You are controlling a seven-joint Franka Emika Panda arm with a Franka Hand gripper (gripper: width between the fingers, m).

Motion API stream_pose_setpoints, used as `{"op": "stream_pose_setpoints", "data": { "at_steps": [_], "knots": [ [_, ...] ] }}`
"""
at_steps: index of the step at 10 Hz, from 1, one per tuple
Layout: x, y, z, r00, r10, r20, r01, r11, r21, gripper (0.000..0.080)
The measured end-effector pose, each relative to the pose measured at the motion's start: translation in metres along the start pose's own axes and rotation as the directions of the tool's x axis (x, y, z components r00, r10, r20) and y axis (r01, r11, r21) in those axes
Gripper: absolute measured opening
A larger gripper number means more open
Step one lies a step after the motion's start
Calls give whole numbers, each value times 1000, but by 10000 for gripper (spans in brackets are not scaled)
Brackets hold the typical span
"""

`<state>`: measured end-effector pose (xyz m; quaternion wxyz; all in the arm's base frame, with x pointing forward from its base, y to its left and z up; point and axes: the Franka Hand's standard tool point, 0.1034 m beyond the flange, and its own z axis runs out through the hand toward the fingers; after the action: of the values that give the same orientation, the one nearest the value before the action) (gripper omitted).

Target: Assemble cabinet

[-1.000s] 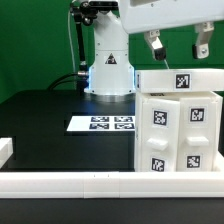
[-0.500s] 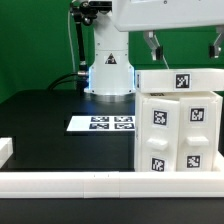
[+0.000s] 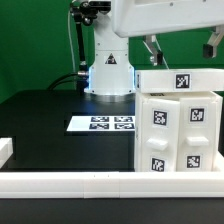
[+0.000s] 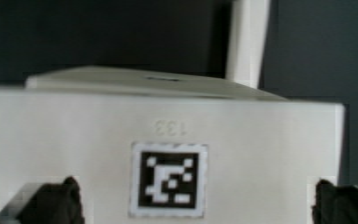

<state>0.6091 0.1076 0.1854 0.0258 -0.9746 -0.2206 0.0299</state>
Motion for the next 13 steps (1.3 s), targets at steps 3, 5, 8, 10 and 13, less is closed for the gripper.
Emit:
{"op": "stream_pose_setpoints", "data": {
  "at_steps": [3, 5, 8, 10, 13],
  "knots": [
    [2, 4, -2, 956, -291, -24, 289, 955, -58, 649],
    [2, 5, -2, 913, -407, -13, 405, 912, -63, 649],
    [5, -4, 5, 697, -715, 55, 714, 684, -152, 649],
    [0, -10, 16, 492, -863, 119, 868, 473, -152, 649],
    [-6, -13, 14, 468, -874, 134, 881, 448, -151, 649]
  ]
}}
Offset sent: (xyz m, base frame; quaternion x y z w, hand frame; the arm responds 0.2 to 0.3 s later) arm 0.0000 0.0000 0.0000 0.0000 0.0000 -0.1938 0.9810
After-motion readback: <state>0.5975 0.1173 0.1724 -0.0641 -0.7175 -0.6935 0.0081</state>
